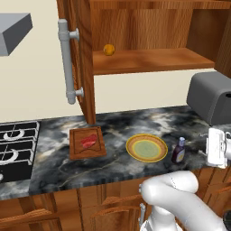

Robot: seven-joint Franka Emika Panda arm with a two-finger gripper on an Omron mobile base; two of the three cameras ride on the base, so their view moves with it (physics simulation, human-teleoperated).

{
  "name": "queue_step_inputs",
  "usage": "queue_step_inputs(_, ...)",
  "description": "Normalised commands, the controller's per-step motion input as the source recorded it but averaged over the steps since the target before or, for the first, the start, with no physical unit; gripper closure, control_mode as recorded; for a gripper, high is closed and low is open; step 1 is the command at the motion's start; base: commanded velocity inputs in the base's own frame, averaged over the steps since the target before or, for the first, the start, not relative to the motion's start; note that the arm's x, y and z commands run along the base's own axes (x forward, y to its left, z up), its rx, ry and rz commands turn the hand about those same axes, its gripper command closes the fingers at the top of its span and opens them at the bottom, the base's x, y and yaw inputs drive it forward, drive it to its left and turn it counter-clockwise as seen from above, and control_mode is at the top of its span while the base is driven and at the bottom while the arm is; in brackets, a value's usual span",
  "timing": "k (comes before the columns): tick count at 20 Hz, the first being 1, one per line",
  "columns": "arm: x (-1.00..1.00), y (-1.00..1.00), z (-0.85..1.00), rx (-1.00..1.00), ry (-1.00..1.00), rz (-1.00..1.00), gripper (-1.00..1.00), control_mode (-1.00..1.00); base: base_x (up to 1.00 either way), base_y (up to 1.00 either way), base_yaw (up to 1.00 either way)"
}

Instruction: Pick the steak from the plate and place it on the cutting board. Then pick the condiment bottle from the cabinet and place it next to the cutting board.

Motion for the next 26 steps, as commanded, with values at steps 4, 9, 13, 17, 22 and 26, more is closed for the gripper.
queue_step_inputs(4, -0.43, 0.0, 0.01, -0.11, -0.14, -0.09, -1.0, -1.0, 0.0, 0.0, 0.0)
queue_step_inputs(9, -0.29, -0.05, 0.25, -0.16, -0.06, -0.13, -1.0, -1.0, 0.0, 0.0, 0.0)
queue_step_inputs(13, -0.22, -0.11, 0.36, -0.2, -0.05, -0.15, -1.0, -1.0, 0.0, 0.0, 0.0)
queue_step_inputs(17, -0.27, -0.05, 0.29, -0.25, -0.12, -0.16, -1.0, -1.0, 0.0, 0.0, 0.0)
queue_step_inputs(22, -0.53, 0.0, 0.02, -0.24, -0.26, -0.13, -1.0, -1.0, 0.0, 0.0, 0.0)
queue_step_inputs(26, -0.66, 0.0, 0.01, -0.23, -0.37, -0.08, -1.0, -1.0, 0.0, 0.0, 0.0)
